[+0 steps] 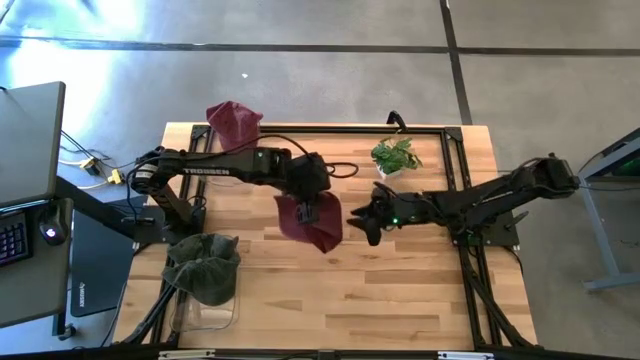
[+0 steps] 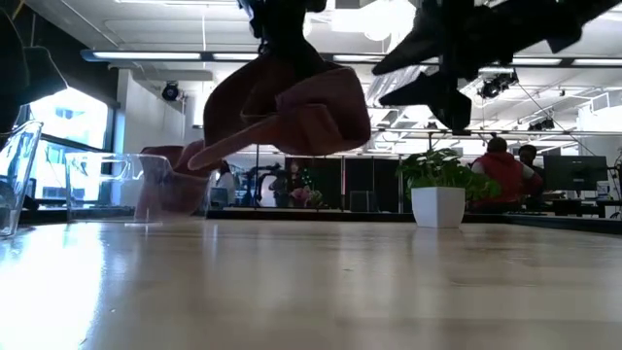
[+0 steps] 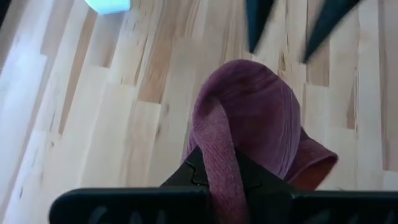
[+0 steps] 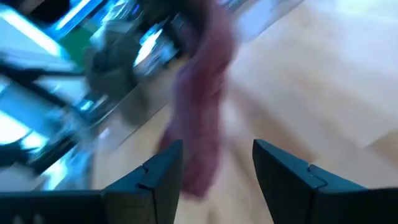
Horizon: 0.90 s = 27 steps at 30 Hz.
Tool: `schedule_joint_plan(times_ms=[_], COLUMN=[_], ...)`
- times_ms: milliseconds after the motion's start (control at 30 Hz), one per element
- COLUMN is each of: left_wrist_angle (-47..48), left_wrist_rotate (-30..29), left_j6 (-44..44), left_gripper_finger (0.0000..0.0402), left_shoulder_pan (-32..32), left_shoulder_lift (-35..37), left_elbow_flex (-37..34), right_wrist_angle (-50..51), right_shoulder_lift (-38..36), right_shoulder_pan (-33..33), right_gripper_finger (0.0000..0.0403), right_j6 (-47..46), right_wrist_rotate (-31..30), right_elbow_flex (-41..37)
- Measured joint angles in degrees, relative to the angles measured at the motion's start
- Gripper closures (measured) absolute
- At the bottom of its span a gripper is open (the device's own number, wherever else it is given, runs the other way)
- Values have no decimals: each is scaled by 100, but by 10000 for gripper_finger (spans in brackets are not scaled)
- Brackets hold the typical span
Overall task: Pick & Place hat
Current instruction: Put the red cap into the top transparent bin
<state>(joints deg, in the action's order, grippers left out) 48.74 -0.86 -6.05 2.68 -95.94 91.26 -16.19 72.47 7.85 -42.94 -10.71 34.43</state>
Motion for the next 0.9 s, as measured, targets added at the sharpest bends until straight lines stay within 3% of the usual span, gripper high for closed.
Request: schedule_joint_plan(times_ms=[100, 200, 467, 667, 800, 900], left_wrist_angle=[86, 92, 82, 89, 85, 82], left_wrist_rotate=[0, 0, 0, 0, 0, 23], left_j6=[-148, -213, -216, -218, -303, -484], left_gripper_finger=[400, 400, 401, 401, 401, 401], left_shoulder_pan=[0, 0, 0, 0, -4, -4], left_shoulder_lift=[0, 0, 0, 0, 0, 0], left_elbow_flex=[0, 0, 0, 0, 0, 0], right_wrist_angle=[-123, -480, -2740, -3467, -3255, -3180], right_shoulder_lift=[4, 166, 1435, 1913, 1921, 1926], right_shoulder_pan=[135, 166, 64, 47, 48, 37], right_gripper_finger=[215, 215, 204, 160, 153, 169], right_j6=[280, 598, 1065, 947, 562, 573], right_wrist_rotate=[-797, -961, -521, 207, -378, -1008], right_elbow_flex=[-133, -117, -115, -115, -115, -59])
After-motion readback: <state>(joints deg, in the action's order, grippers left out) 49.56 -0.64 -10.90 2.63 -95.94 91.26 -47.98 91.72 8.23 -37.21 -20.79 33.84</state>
